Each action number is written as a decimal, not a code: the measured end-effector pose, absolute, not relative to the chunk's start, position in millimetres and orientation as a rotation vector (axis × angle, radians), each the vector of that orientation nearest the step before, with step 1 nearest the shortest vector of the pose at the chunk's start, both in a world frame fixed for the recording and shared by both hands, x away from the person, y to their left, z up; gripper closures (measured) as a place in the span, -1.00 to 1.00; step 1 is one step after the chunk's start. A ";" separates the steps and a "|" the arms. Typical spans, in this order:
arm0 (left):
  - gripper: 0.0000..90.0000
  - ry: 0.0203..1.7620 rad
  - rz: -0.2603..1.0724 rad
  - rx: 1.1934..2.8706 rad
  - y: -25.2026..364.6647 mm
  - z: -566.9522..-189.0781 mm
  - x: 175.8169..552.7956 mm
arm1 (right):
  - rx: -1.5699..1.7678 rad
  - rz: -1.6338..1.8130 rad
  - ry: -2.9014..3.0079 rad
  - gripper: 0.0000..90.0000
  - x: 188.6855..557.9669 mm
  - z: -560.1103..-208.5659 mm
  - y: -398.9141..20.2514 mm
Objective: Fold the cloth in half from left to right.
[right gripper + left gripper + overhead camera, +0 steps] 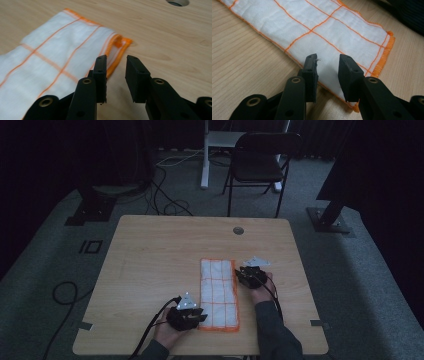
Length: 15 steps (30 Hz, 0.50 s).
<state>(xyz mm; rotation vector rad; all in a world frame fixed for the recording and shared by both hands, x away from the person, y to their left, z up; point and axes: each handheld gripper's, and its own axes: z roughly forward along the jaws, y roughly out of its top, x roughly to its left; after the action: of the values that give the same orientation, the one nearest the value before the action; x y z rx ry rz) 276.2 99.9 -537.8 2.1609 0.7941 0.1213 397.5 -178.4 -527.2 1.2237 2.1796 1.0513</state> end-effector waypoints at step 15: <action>0.54 0.803 0.110 2.153 100.7 -539.1 277.4 | 1.179 0.942 2.288 0.34 439.5 -532.9 -165.3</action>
<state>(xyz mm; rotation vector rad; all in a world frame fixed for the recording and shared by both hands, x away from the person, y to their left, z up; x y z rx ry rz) 277.4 100.7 -539.1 2.1532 0.8033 0.1102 439.5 -165.3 -532.9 1.1793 2.2875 0.9419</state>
